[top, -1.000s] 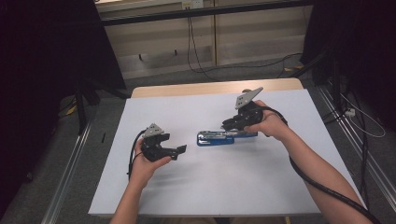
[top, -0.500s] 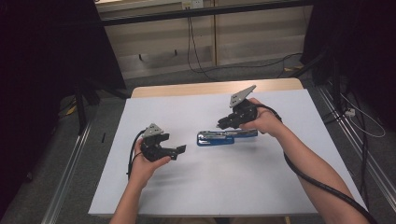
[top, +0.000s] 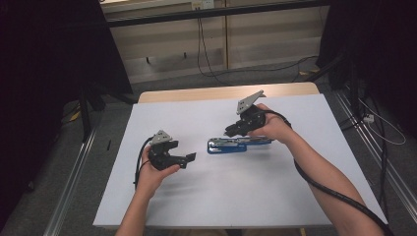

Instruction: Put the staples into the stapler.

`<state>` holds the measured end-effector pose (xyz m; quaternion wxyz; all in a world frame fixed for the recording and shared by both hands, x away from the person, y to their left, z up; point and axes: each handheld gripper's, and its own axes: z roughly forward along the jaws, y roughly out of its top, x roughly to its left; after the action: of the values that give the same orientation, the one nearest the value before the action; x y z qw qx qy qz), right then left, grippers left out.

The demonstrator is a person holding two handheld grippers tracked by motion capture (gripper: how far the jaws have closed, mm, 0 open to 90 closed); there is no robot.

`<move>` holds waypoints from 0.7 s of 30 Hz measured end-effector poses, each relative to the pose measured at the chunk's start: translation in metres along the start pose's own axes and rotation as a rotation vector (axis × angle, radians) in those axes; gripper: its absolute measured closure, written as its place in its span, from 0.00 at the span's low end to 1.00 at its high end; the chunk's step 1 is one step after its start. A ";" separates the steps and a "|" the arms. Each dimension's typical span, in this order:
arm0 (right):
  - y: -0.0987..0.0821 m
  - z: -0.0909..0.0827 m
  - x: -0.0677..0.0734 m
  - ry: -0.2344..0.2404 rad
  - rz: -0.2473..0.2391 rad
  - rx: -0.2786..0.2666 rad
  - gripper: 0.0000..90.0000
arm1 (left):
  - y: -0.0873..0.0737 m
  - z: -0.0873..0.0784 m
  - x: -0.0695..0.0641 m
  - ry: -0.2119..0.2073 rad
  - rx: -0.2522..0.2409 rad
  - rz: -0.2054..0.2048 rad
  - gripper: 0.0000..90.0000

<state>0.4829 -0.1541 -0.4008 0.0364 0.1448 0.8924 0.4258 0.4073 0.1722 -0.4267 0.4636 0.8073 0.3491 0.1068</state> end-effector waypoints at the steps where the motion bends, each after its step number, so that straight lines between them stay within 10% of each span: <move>1: 0.000 0.001 0.000 -0.001 -0.002 -0.001 0.88 | 0.000 0.000 0.000 -0.001 0.000 0.001 0.11; 21: 0.007 0.014 -0.002 0.019 -0.016 0.006 0.88 | 0.000 0.000 0.000 -0.003 0.002 0.000 0.11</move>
<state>0.4886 -0.1402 -0.4047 0.0308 0.1337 0.8953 0.4239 0.4074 0.1724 -0.4267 0.4632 0.8081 0.3485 0.1051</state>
